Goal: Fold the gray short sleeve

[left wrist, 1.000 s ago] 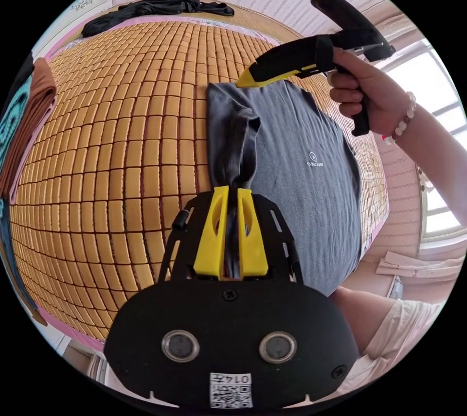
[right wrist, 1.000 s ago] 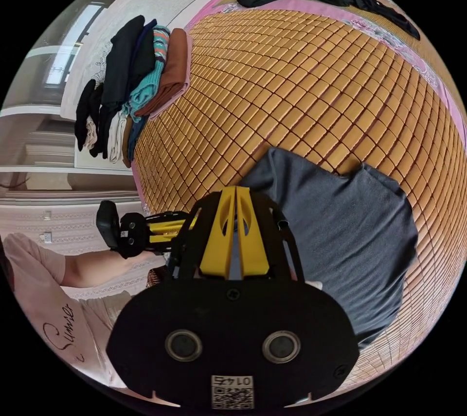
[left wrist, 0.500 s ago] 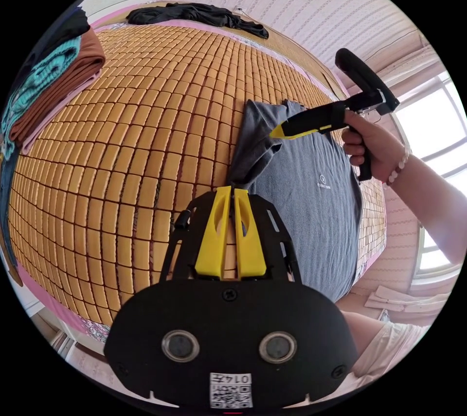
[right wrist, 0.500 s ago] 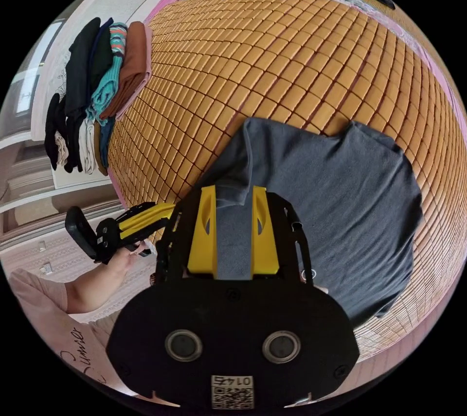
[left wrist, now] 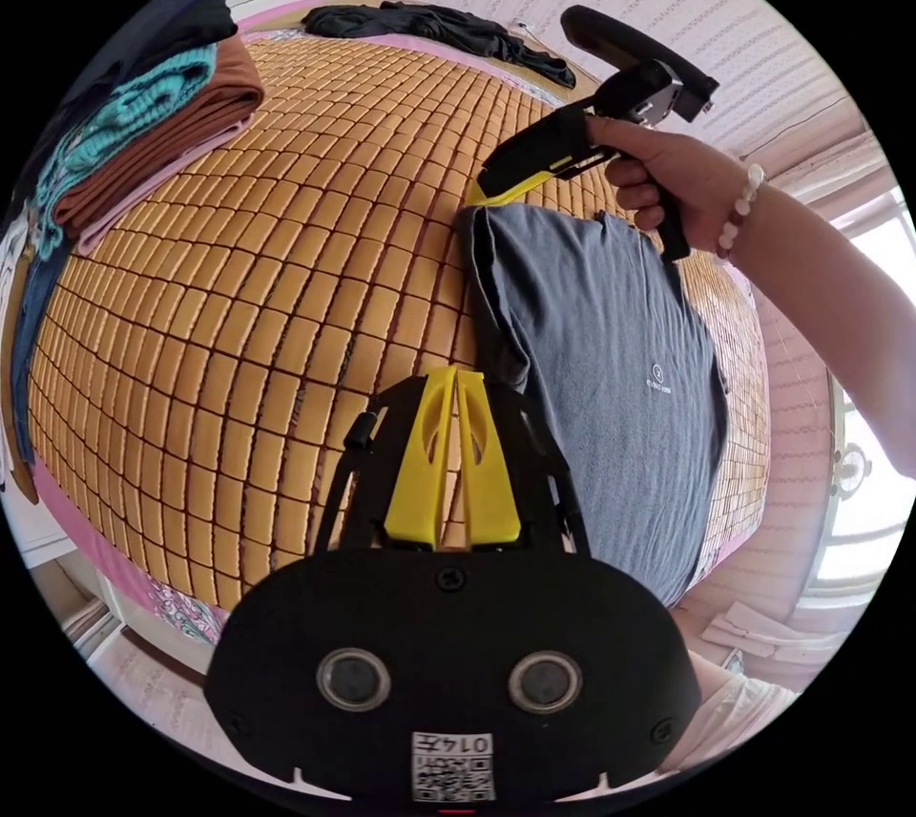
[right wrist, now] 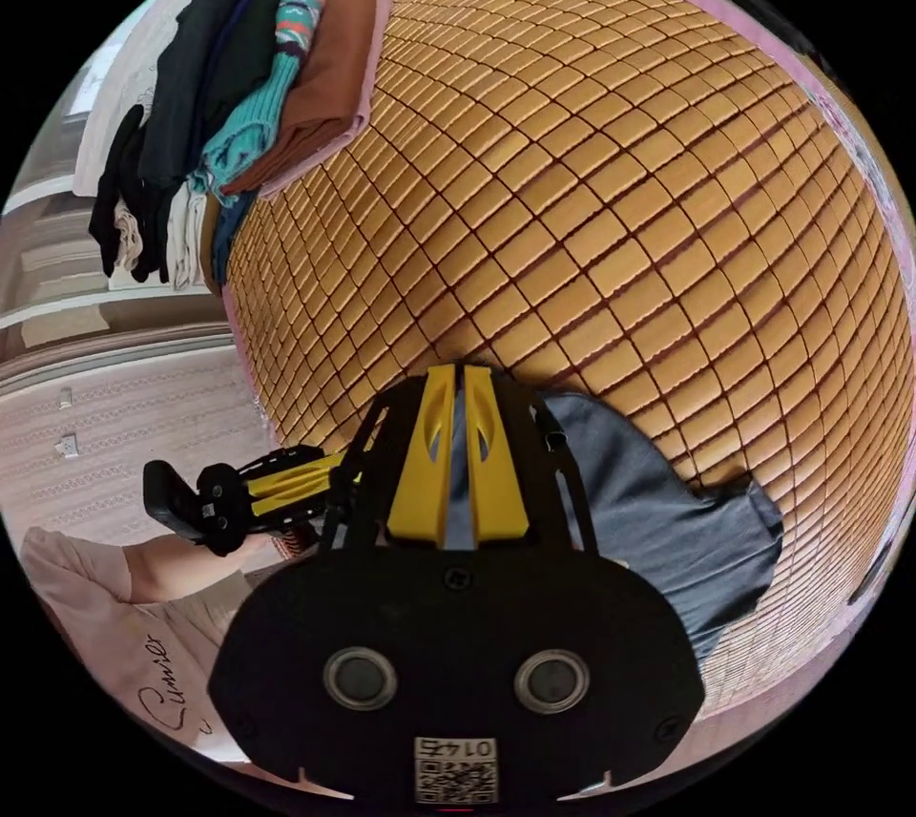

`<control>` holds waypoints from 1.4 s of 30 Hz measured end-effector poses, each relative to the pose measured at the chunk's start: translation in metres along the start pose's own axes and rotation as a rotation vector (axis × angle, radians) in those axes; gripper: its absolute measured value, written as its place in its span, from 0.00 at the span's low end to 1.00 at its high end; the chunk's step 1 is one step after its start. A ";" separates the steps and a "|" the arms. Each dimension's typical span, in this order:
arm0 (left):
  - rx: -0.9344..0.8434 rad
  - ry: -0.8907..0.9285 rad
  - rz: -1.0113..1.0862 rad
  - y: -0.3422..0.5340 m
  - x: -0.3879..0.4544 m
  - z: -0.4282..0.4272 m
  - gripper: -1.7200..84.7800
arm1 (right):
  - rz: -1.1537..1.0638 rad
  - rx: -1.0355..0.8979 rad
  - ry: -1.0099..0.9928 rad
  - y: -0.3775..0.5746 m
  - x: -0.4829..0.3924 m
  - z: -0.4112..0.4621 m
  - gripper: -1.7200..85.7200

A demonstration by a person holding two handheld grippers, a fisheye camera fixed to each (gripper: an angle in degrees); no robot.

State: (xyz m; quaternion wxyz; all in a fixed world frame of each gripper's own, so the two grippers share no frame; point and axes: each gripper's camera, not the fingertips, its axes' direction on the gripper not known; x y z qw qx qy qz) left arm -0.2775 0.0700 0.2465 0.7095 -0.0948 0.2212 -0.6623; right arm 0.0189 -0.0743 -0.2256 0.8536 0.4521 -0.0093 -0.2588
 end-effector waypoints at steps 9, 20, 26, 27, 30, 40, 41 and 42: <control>0.077 0.097 0.077 0.007 0.040 0.011 0.01 | -0.068 0.164 -0.066 0.053 -0.005 -0.046 0.10; -0.016 -0.048 0.045 -0.013 0.085 0.076 0.01 | 0.451 0.443 -0.015 0.375 0.076 -0.035 0.08; 0.022 -0.162 0.086 -0.018 0.130 0.068 0.01 | 0.836 0.525 -0.042 0.548 0.117 -0.010 0.10; 0.028 -0.158 0.101 -0.020 0.137 0.066 0.01 | 0.867 0.536 -0.045 0.563 0.121 -0.007 0.10; 0.033 -0.104 0.231 -0.035 0.188 0.064 0.01 | 0.983 0.589 -0.065 0.620 0.141 0.004 0.11; -0.075 0.161 0.777 -0.092 0.501 0.199 0.04 | 0.982 0.694 -0.196 0.704 0.186 0.035 0.13; -0.079 0.158 0.818 -0.093 0.540 0.217 0.04 | 0.976 0.698 -0.219 0.712 0.189 0.039 0.14; -0.081 0.161 0.838 -0.094 0.559 0.226 0.05 | 0.970 0.699 -0.234 0.716 0.191 0.041 0.14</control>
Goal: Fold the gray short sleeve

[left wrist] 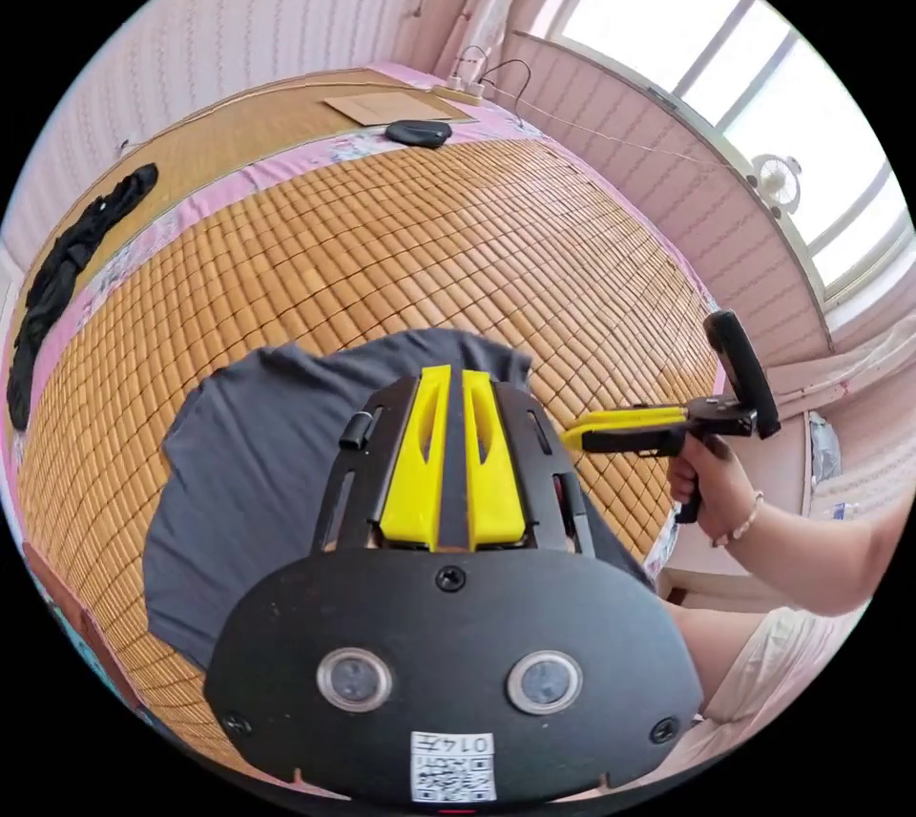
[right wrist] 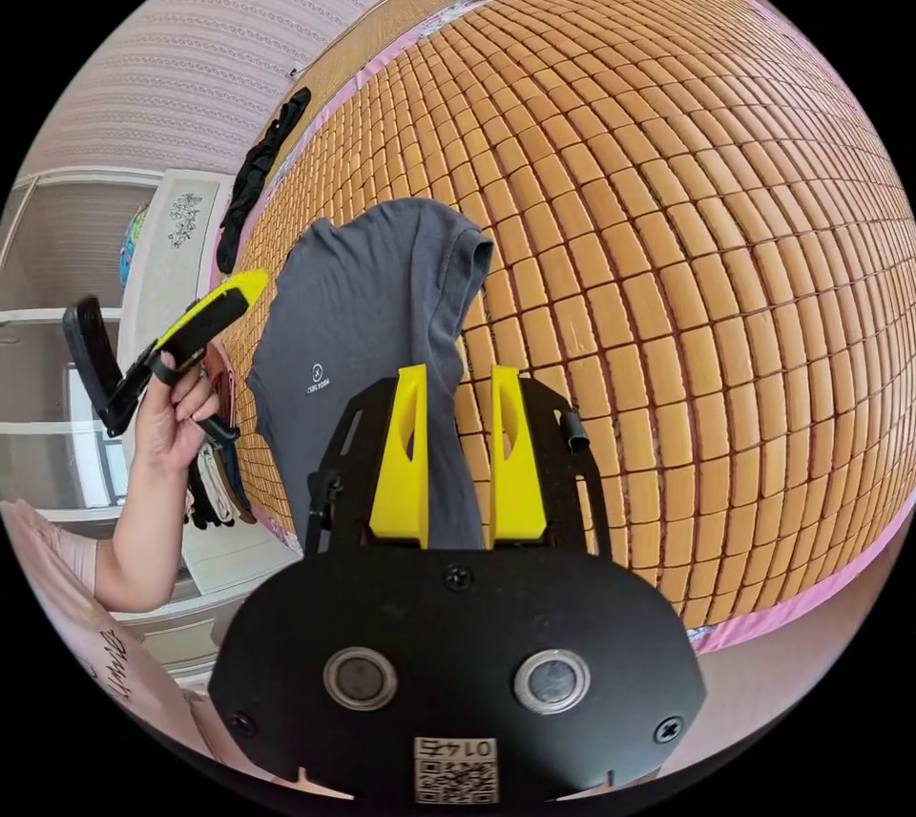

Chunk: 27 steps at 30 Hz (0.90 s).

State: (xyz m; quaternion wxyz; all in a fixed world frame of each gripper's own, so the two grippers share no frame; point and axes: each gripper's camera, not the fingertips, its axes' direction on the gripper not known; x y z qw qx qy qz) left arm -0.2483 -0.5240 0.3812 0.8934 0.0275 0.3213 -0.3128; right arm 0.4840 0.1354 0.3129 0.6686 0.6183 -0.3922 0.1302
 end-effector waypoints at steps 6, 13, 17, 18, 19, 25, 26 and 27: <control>-0.149 0.053 0.135 -0.092 0.078 0.119 0.09 | -0.008 -0.036 -0.078 0.014 0.042 -0.014 0.14; -0.296 -0.041 0.179 -0.107 0.100 0.187 0.01 | 0.011 -0.004 -0.153 0.030 0.096 -0.035 0.12; -0.185 -0.067 0.077 -0.108 0.080 0.167 0.01 | 0.023 0.006 -0.211 0.034 0.119 -0.039 0.11; -0.176 -0.070 0.063 -0.108 0.076 0.165 0.01 | 0.022 0.002 -0.215 0.033 0.121 -0.038 0.11; -0.166 -0.080 0.047 -0.107 0.071 0.164 0.01 | 0.023 -0.010 -0.223 0.032 0.125 -0.036 0.11; -0.163 0.072 0.027 -0.120 0.065 0.177 0.02 | 0.026 -0.043 -0.230 0.025 0.138 -0.035 0.11; -0.201 0.106 0.056 -0.123 0.074 0.189 0.04 | 0.025 -0.038 -0.251 0.027 0.142 -0.036 0.11; -0.224 0.097 0.068 -0.124 0.079 0.196 0.06 | 0.026 -0.033 -0.266 0.028 0.144 -0.037 0.11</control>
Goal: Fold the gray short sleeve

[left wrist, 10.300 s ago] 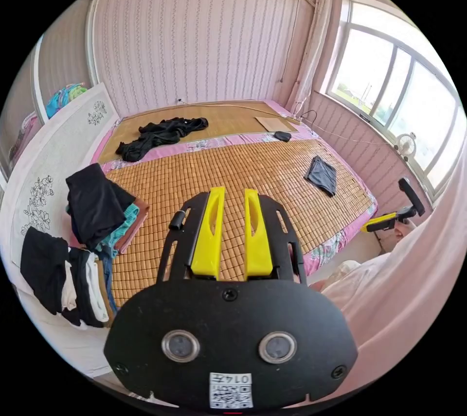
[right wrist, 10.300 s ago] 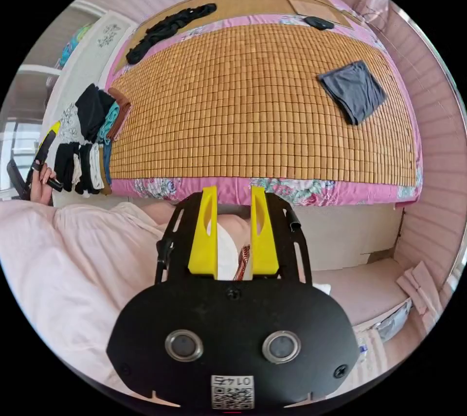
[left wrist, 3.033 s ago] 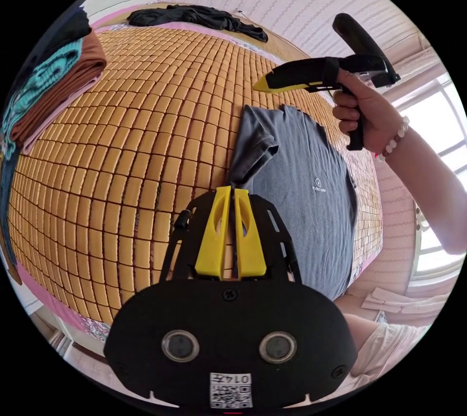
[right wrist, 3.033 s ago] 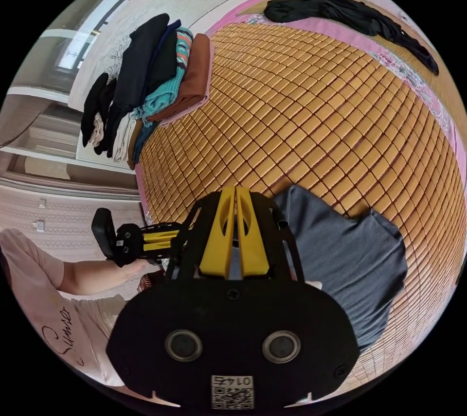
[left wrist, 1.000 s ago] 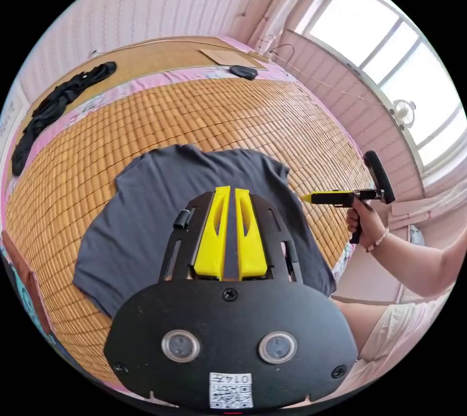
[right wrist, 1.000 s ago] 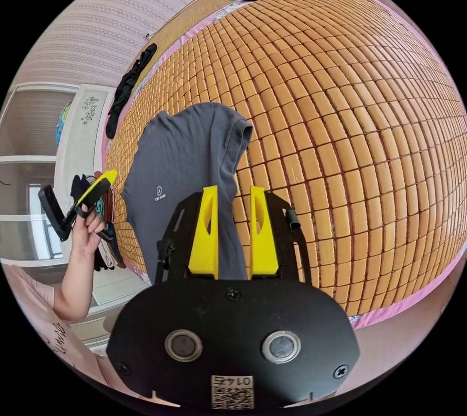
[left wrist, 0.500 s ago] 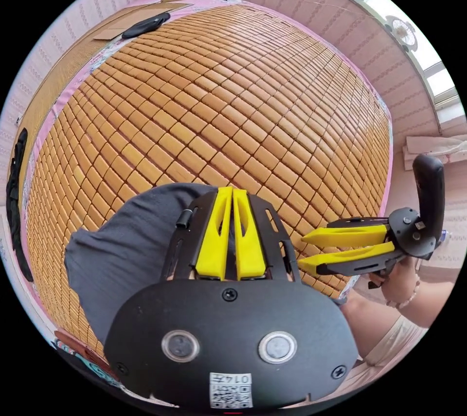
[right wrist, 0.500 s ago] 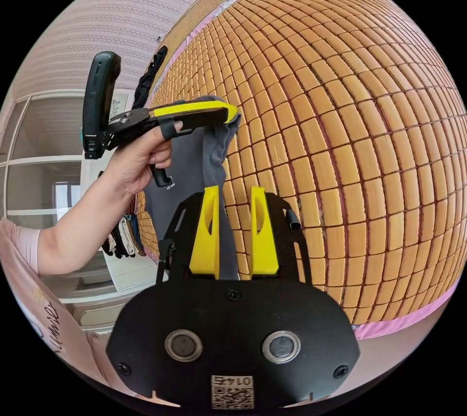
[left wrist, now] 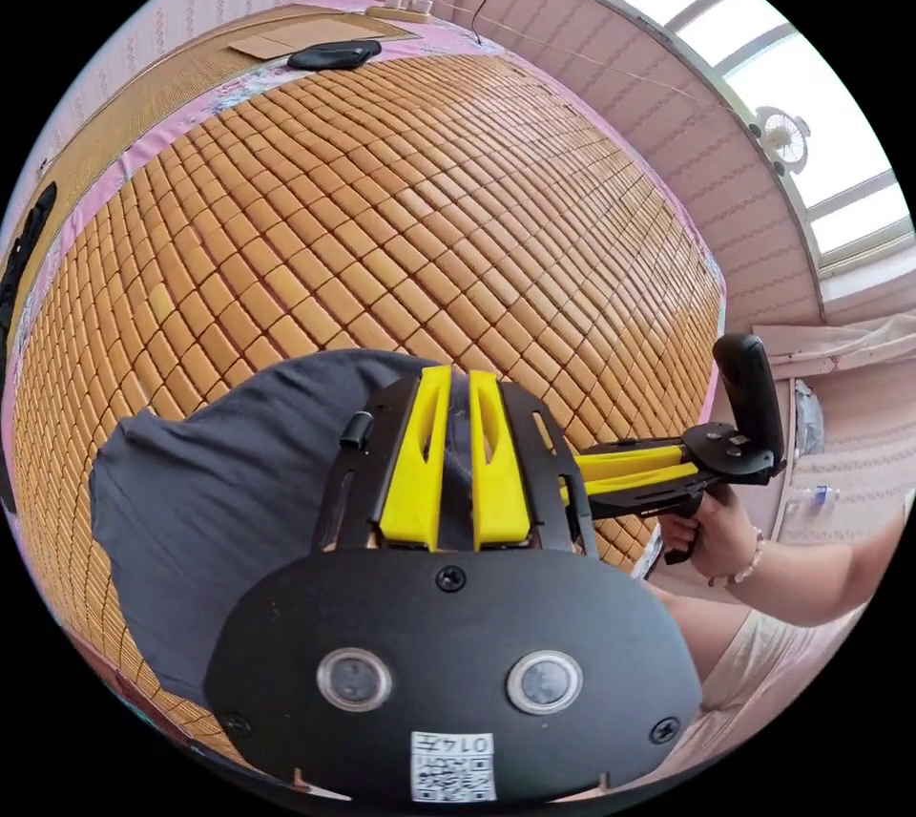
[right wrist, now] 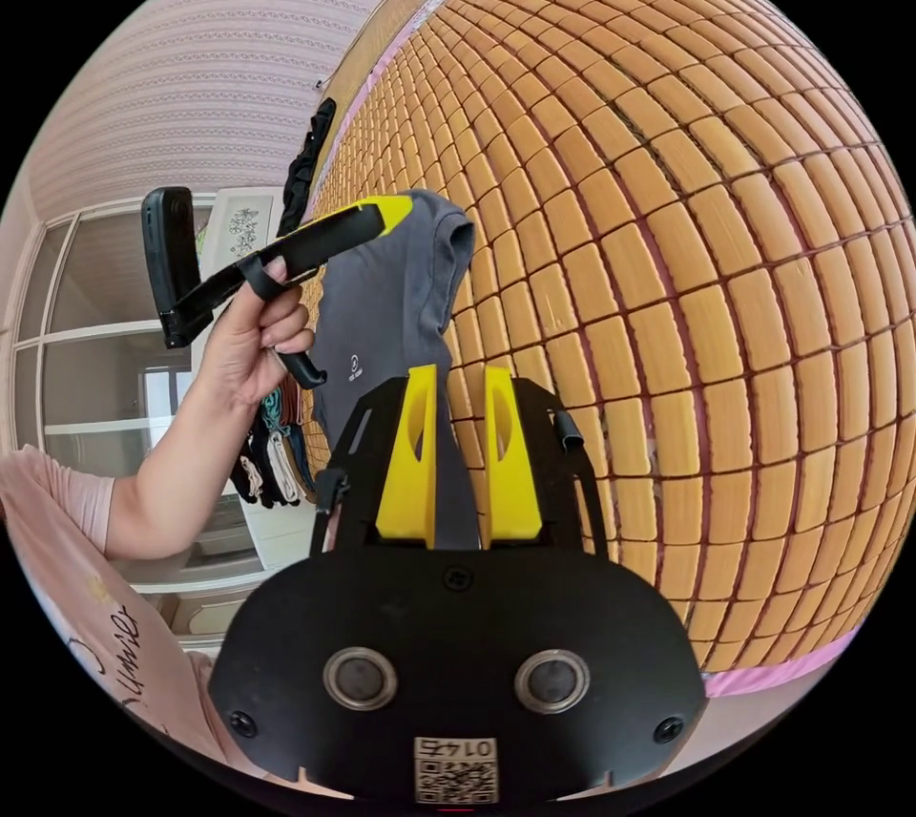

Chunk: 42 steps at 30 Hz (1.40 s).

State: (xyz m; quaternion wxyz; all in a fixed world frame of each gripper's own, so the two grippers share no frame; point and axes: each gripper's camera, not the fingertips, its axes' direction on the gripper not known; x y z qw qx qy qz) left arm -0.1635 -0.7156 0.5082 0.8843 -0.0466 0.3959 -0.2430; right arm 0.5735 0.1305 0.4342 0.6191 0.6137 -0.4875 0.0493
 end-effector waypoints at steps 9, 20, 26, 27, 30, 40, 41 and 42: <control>0.104 -0.056 -0.095 0.028 -0.029 -0.022 0.02 | -0.058 0.025 -0.053 0.009 -0.002 -0.010 0.11; 0.203 0.074 -0.261 0.093 -0.085 -0.058 0.02 | -0.117 -0.046 -0.145 -0.001 -0.009 0.019 0.09; 0.236 0.102 -0.134 0.073 -0.058 -0.063 0.04 | -0.054 0.184 0.015 0.021 -0.019 -0.021 0.02; 0.229 0.106 -0.116 0.069 -0.053 -0.060 0.05 | -0.045 0.193 0.036 0.023 -0.020 -0.023 0.02; 0.149 0.106 -0.083 0.057 -0.036 -0.034 0.06 | 0.029 0.175 0.097 0.033 -0.016 -0.020 0.02; 0.264 -0.020 -0.057 0.125 -0.040 -0.134 0.09 | 0.067 0.128 0.181 0.040 -0.030 -0.008 0.02; 0.300 -0.028 -0.081 0.145 -0.046 -0.157 0.08 | 0.023 0.139 0.199 0.037 -0.040 -0.010 0.02; 0.315 -0.036 -0.096 0.156 -0.049 -0.168 0.08 | -0.005 0.145 0.207 0.035 -0.046 -0.011 0.02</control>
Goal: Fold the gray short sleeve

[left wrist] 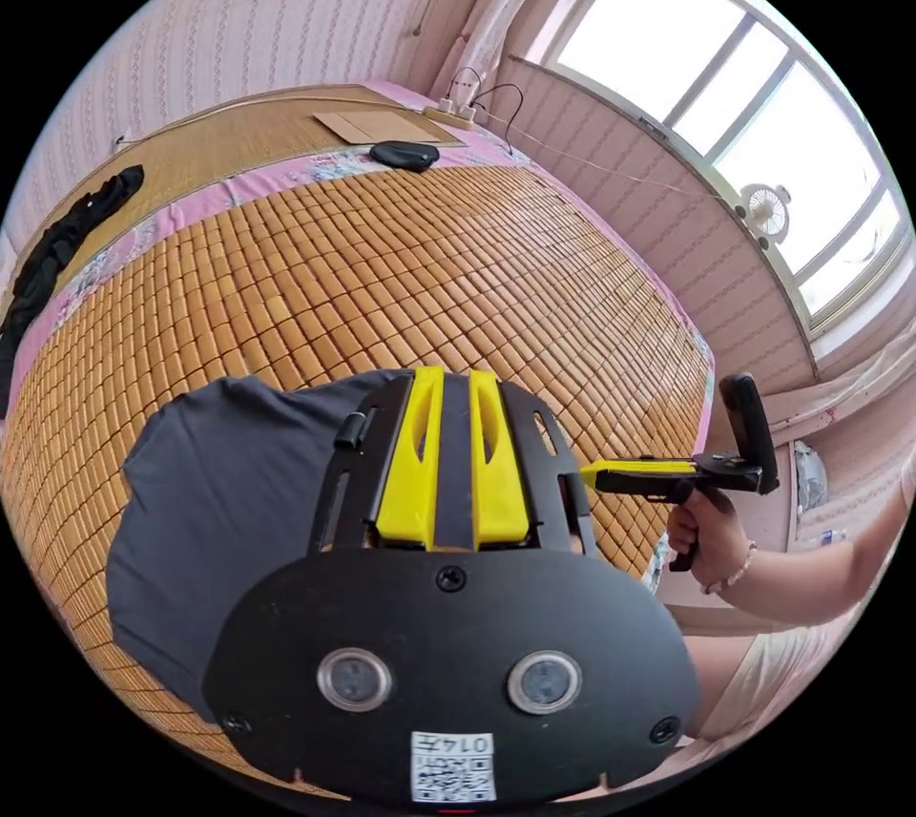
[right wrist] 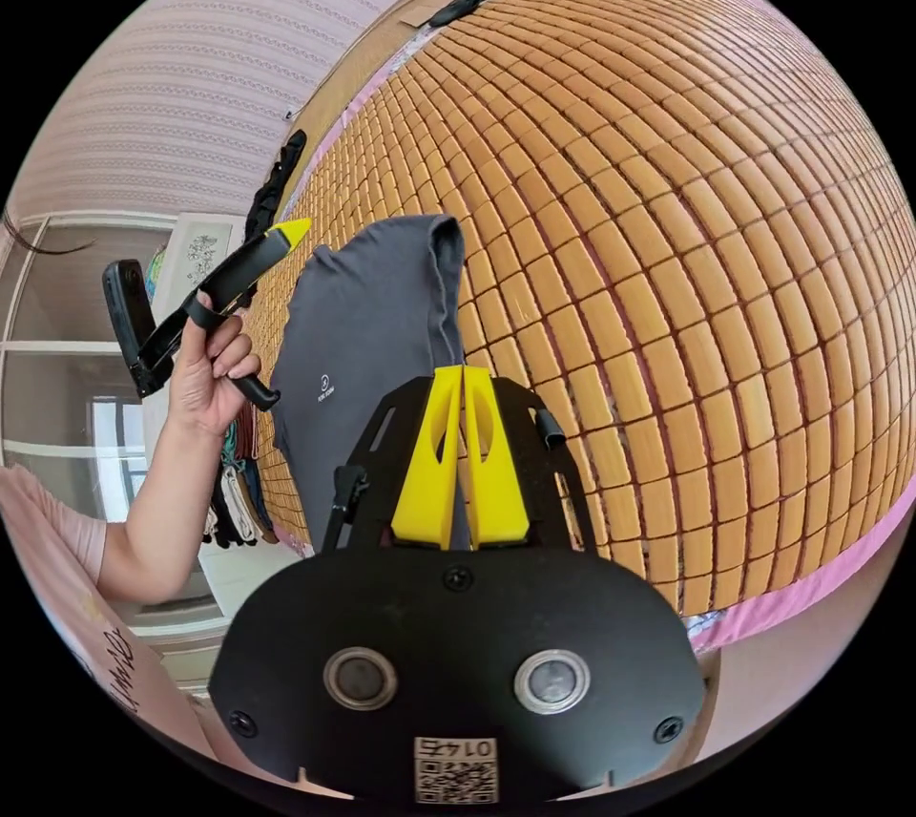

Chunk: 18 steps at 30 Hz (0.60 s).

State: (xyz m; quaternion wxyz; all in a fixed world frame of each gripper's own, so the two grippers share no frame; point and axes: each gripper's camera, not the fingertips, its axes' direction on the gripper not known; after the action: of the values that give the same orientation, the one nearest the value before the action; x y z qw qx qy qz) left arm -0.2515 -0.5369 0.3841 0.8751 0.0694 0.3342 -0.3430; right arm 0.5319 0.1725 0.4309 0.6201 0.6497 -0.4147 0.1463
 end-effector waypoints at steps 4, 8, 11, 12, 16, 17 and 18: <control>0.024 -0.098 -0.102 0.069 -0.027 -0.082 0.08 | -0.191 -0.025 0.011 -0.024 -0.047 0.009 0.02; 0.016 -0.178 -0.213 0.160 -0.049 -0.144 0.07 | -0.284 -0.058 0.020 -0.022 -0.087 0.021 0.02; 0.009 -0.201 -0.319 0.221 -0.069 -0.181 0.04 | -0.317 -0.077 0.075 0.014 -0.114 0.031 0.02; 0.004 -0.205 -0.340 0.232 -0.073 -0.190 0.03 | -0.318 -0.091 0.084 0.022 -0.118 0.036 0.02; -0.003 -0.280 -0.419 0.302 -0.105 -0.250 0.01 | -0.313 -0.159 0.031 0.084 -0.150 0.070 0.02; 0.005 -0.281 -0.451 0.322 -0.116 -0.266 0.01 | -0.303 -0.172 -0.008 0.099 -0.159 0.080 0.02; 0.008 -0.273 -0.469 0.332 -0.121 -0.273 0.01 | -0.301 -0.183 -0.028 0.105 -0.164 0.085 0.02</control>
State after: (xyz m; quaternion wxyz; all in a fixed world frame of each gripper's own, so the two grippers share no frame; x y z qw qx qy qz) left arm -0.2493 -0.1232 0.2155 0.8083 -0.0534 0.2186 -0.5440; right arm 0.3282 0.1636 0.3714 0.6856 0.6474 -0.3328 0.0042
